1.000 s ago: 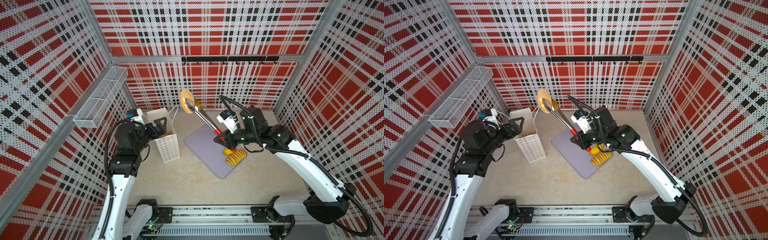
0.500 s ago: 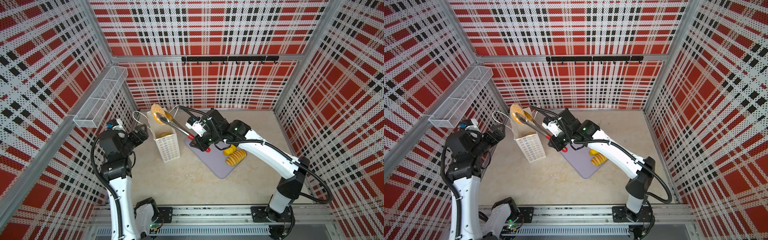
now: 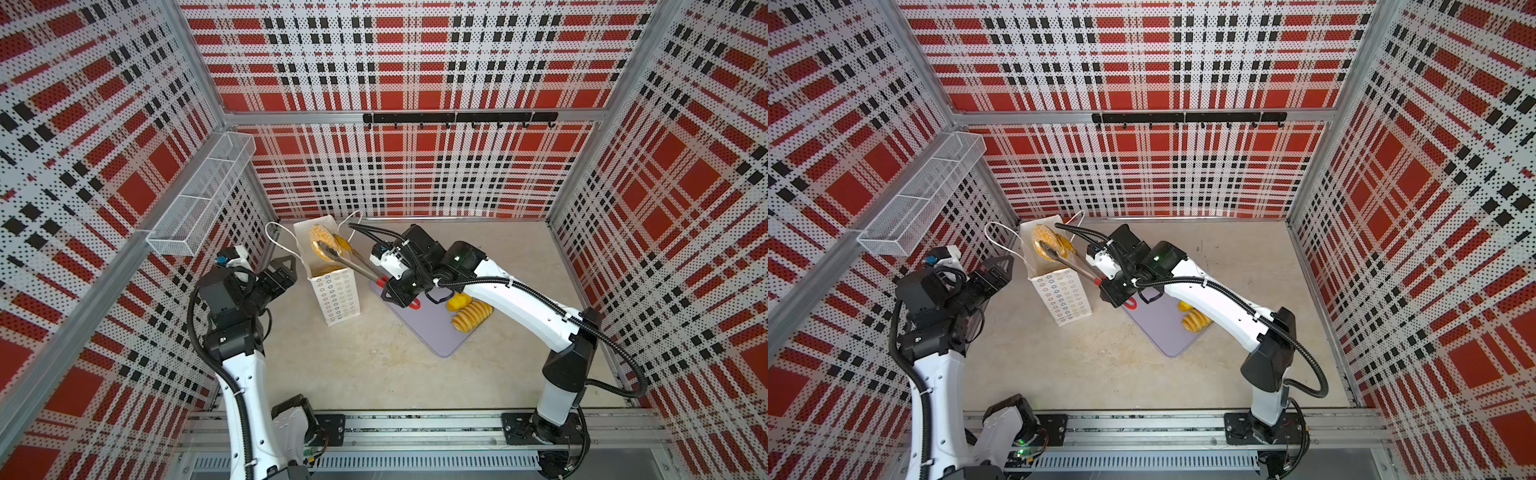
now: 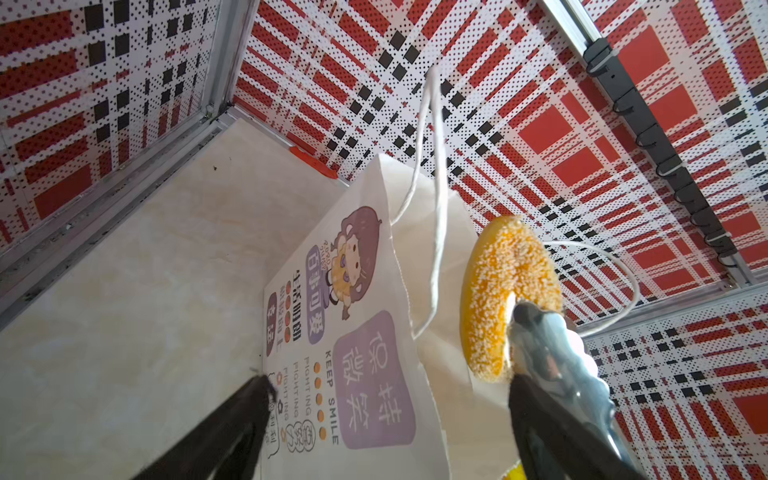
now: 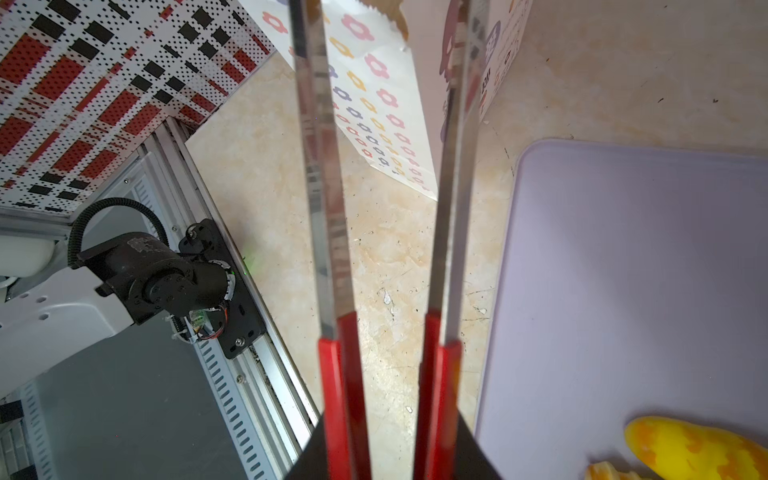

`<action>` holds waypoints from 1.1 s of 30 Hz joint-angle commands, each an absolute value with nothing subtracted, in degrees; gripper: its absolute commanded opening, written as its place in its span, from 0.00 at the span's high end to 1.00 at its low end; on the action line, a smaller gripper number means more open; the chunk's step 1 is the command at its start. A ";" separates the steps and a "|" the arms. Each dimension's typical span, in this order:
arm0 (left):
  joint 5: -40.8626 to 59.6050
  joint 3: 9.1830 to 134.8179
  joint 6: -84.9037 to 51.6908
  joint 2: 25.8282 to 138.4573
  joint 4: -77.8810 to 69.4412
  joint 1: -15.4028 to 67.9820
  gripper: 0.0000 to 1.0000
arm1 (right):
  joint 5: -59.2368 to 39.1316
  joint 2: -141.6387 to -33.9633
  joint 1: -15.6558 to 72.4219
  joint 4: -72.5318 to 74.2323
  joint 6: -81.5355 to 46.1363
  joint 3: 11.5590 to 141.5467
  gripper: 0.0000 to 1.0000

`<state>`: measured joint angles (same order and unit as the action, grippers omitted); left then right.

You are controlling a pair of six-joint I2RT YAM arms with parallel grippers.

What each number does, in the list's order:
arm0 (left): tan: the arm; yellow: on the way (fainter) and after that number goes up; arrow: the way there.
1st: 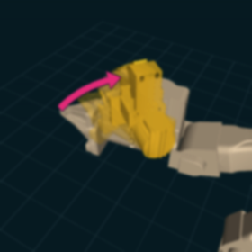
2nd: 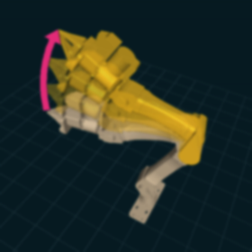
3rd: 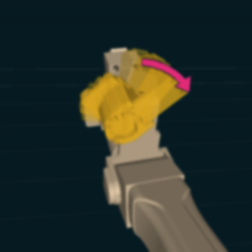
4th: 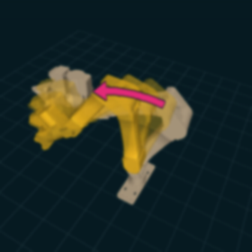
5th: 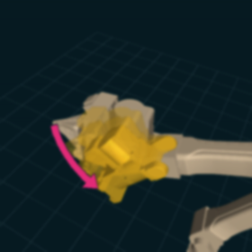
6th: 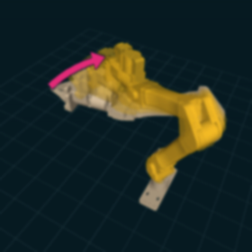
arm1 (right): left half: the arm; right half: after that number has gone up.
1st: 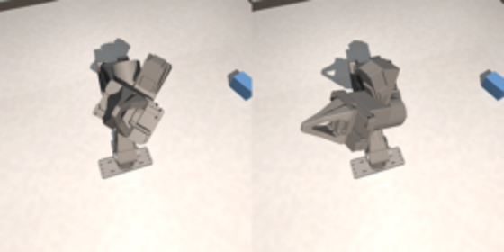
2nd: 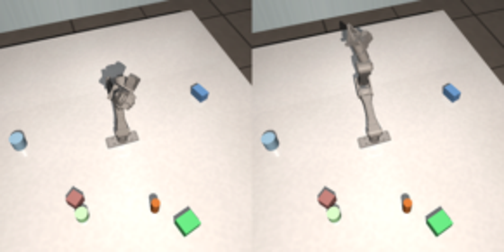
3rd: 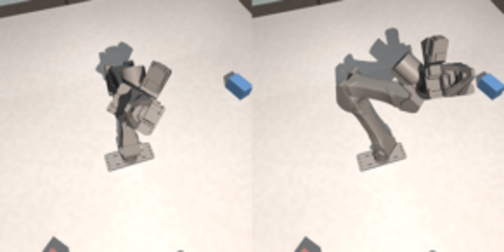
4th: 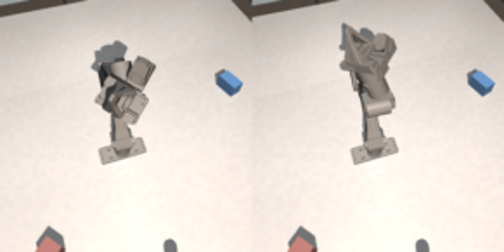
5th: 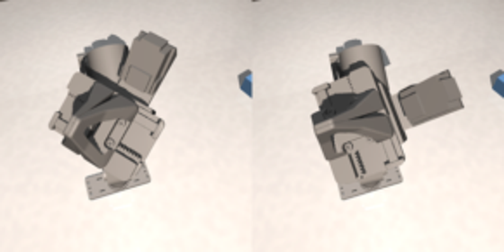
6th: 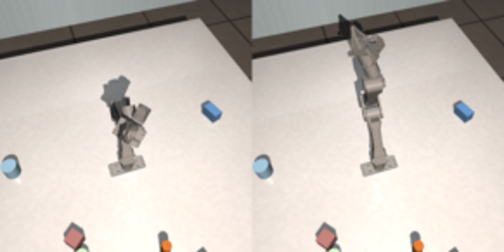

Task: Place the fake bread into the paper bag
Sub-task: 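Lower the bun into the bag and open the tongs with the right gripper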

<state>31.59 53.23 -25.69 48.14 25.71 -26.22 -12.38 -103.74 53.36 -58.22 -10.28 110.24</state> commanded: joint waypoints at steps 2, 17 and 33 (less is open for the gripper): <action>33.05 52.97 -25.84 47.21 23.72 -26.45 0.08 | -12.88 -103.95 53.79 -57.30 -9.79 113.00 0.72; 33.85 54.10 -27.60 47.42 21.89 -26.48 0.07 | -13.61 -103.71 53.88 -57.49 -9.50 113.91 0.70; 33.41 53.33 -28.18 46.67 21.31 -26.45 0.08 | -14.75 -101.36 54.05 -56.99 -10.24 114.26 0.71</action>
